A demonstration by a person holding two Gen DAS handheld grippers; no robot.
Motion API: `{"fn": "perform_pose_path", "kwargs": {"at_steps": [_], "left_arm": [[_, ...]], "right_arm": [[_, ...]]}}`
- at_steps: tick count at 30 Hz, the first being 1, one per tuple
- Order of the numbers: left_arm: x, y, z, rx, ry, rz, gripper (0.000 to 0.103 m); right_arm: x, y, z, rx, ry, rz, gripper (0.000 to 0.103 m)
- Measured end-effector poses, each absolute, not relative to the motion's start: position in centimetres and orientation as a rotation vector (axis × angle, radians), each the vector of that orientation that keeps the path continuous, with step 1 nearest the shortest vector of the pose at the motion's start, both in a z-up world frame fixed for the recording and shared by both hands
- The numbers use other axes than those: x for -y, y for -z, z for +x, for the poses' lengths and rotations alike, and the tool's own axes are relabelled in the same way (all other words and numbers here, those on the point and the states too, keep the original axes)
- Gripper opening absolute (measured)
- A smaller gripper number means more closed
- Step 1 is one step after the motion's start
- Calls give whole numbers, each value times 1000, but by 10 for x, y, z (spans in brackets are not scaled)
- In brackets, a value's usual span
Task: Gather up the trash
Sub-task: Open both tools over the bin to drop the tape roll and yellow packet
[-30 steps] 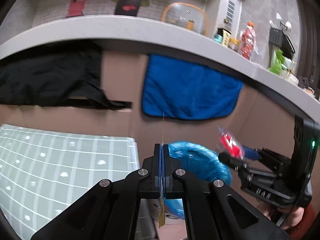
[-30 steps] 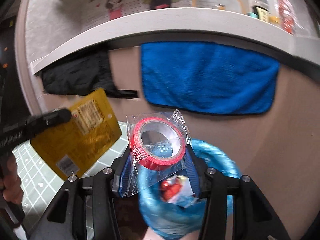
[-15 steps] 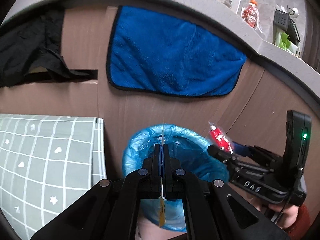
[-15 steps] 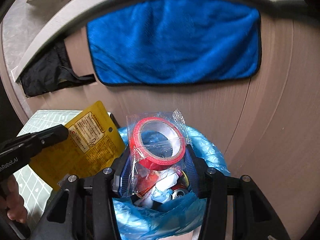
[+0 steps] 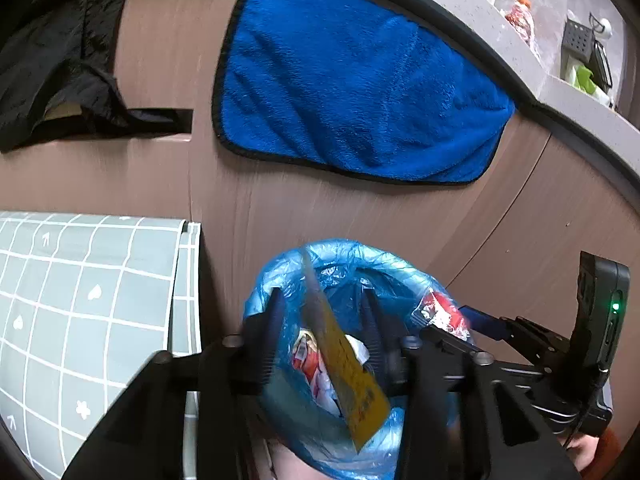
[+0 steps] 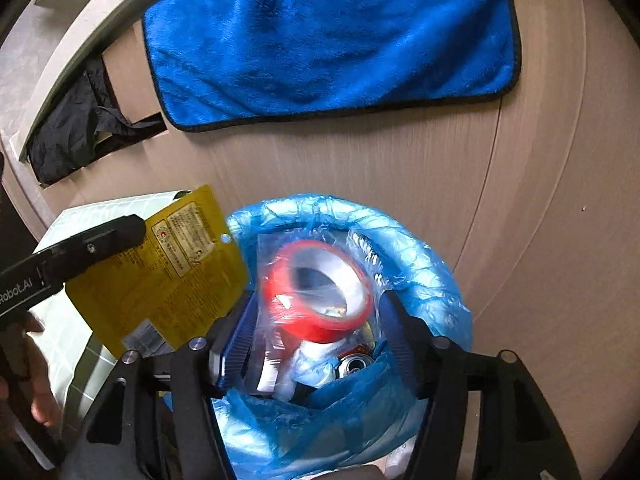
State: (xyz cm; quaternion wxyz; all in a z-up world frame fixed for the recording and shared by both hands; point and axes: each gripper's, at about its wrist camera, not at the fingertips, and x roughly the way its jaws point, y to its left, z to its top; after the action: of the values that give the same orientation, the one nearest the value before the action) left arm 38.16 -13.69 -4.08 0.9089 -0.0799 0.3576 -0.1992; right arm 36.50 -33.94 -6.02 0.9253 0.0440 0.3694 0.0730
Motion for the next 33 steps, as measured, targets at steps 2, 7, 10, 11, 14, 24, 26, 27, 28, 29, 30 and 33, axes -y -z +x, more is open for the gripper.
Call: {"fn": "perform_pose_path", "kwargs": {"at_steps": [2,7,10,11,14,24,26,27,28,29,30,33], "left_arm": [[131,39,378,-741,396,-167,42],[111,24,361,-701,360,-179,49],[104,13,351,-663,354,-185,63],[103,13,350,-657,351,-186,67],[96,25,359,-729,316,-207,68],[67,58,368,-933,359,-340,65],[63,63,369,-977,381,-374,57],[61,67,368,-1009,399,-405,56],[61,70,368,-1029,416,-427,54],[60,72,367,-1043,429,-441,53],[61,76,367,-1068,445,-463,53],[68,87,370,-1133,455,-491,52]], "right_arm": [[339,55,361,-742,-154,95,65],[335,36,348,-698,-160,125,67],[326,25,330,-677,-168,110,67],[324,22,326,-672,-164,102,67],[322,17,312,-660,-159,100,67],[320,27,308,-680,-193,84,67],[322,30,303,-679,-197,89,67],[324,31,301,-679,-197,90,67],[326,33,299,-680,-192,87,67],[327,35,297,-681,-188,82,67],[329,37,295,-683,-183,75,67],[333,42,292,-690,-175,71,67]]}}
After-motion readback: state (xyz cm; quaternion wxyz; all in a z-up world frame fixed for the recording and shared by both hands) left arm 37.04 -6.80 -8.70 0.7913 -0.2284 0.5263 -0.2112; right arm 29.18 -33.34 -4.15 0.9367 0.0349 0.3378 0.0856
